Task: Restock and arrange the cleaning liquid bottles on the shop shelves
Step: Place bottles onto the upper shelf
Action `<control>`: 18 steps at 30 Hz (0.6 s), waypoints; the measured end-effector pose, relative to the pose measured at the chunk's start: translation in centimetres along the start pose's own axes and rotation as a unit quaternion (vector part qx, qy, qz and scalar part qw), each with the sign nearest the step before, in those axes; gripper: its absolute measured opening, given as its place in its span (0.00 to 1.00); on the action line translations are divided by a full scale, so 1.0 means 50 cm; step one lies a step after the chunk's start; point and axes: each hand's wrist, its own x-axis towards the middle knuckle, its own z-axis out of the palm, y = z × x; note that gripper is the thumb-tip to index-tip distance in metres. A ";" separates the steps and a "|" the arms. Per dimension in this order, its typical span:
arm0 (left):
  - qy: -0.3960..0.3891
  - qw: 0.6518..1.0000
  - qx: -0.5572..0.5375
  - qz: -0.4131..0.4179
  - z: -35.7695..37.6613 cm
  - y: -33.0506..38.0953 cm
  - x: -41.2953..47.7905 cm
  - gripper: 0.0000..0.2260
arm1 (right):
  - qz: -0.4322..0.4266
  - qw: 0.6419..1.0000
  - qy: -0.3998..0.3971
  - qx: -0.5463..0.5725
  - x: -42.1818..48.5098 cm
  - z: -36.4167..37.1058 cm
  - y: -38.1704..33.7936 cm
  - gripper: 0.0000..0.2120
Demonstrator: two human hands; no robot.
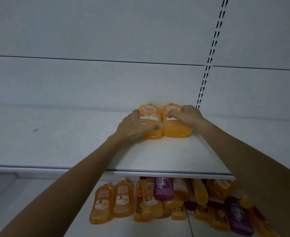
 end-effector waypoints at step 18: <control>0.138 0.980 0.121 0.075 -0.028 0.018 -0.198 0.31 | -0.213 0.972 0.098 -0.014 -0.232 -0.042 0.004 0.28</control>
